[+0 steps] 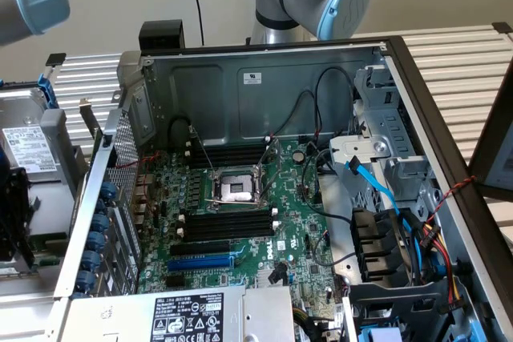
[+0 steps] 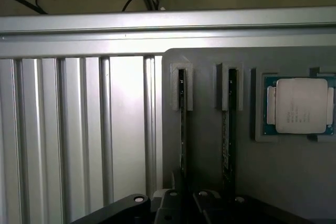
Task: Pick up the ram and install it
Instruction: 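Pick up the ram and move it above insertion slot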
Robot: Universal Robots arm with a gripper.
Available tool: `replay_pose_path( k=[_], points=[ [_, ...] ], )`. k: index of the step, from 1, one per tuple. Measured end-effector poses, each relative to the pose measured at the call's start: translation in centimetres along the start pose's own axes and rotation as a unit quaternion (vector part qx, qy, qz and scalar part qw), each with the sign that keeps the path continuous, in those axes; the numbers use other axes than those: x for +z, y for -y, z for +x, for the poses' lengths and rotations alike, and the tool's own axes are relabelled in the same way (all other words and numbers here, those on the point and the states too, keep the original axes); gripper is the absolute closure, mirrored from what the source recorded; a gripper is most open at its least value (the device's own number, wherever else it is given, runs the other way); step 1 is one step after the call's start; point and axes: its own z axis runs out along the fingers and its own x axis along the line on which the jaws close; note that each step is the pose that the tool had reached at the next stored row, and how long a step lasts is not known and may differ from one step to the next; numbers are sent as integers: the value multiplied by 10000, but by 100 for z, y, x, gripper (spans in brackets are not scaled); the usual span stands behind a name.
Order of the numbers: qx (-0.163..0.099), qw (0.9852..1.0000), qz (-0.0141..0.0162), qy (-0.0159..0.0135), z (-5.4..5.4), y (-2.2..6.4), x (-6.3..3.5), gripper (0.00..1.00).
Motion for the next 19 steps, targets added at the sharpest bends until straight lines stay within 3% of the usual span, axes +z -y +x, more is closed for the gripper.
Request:
replay_pose_path(
  k=[19],
  points=[
    [-1,10000,-1,-1,46,17,-865,87]
  ],
)
